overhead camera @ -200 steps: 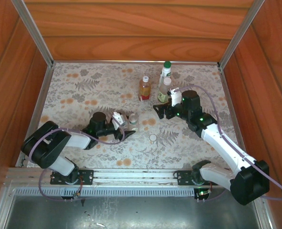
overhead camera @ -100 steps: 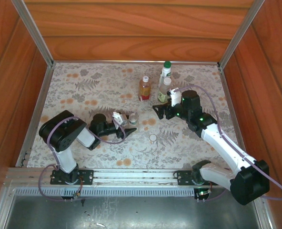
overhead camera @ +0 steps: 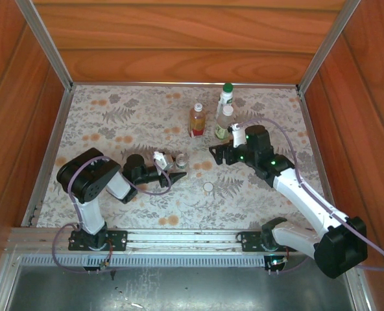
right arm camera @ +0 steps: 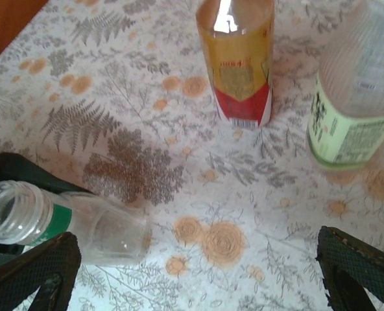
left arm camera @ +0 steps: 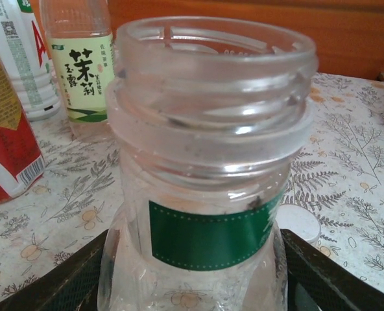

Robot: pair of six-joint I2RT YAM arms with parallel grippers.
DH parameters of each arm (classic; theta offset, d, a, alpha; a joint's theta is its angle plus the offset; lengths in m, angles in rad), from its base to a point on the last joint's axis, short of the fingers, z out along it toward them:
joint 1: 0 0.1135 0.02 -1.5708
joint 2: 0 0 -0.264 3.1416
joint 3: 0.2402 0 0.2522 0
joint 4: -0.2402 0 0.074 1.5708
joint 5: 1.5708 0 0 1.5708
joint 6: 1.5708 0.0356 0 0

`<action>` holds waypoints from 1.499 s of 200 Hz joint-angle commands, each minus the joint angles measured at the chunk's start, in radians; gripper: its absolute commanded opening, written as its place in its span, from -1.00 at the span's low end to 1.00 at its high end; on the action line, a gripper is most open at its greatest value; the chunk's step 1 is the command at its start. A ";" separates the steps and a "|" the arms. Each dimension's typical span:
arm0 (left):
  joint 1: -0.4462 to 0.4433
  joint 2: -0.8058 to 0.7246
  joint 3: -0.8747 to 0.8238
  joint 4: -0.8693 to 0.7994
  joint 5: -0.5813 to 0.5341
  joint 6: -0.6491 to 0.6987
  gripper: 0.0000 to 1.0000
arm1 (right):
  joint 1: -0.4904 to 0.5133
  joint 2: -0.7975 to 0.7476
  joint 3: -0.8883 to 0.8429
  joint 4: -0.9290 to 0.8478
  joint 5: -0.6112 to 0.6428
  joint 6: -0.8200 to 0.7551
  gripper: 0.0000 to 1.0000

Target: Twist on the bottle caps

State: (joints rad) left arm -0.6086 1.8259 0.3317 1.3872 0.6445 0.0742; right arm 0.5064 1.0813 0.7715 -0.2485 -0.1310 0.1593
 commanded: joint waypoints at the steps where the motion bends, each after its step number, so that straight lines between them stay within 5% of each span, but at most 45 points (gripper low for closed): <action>1: 0.004 0.027 0.013 0.029 0.036 0.003 0.24 | 0.052 -0.008 -0.056 -0.057 0.053 0.068 0.97; 51: 0.003 0.042 0.015 0.029 0.031 0.021 0.14 | 0.175 -0.008 -0.100 -0.072 0.131 0.168 0.95; 106: 0.002 0.034 0.010 0.029 0.027 0.022 0.06 | 0.313 0.050 -0.137 -0.158 0.268 0.275 0.63; 163: 0.002 0.044 0.014 0.029 0.021 0.018 0.06 | 0.389 0.249 -0.122 -0.079 0.311 0.290 0.47; 300: 0.003 0.038 0.010 0.027 0.025 0.023 0.07 | 0.416 0.399 -0.066 -0.080 0.369 0.265 -0.06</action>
State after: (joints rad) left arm -0.6086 1.8534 0.3412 1.4170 0.6586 0.0818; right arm 0.9115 1.4746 0.6842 -0.3275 0.2108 0.4210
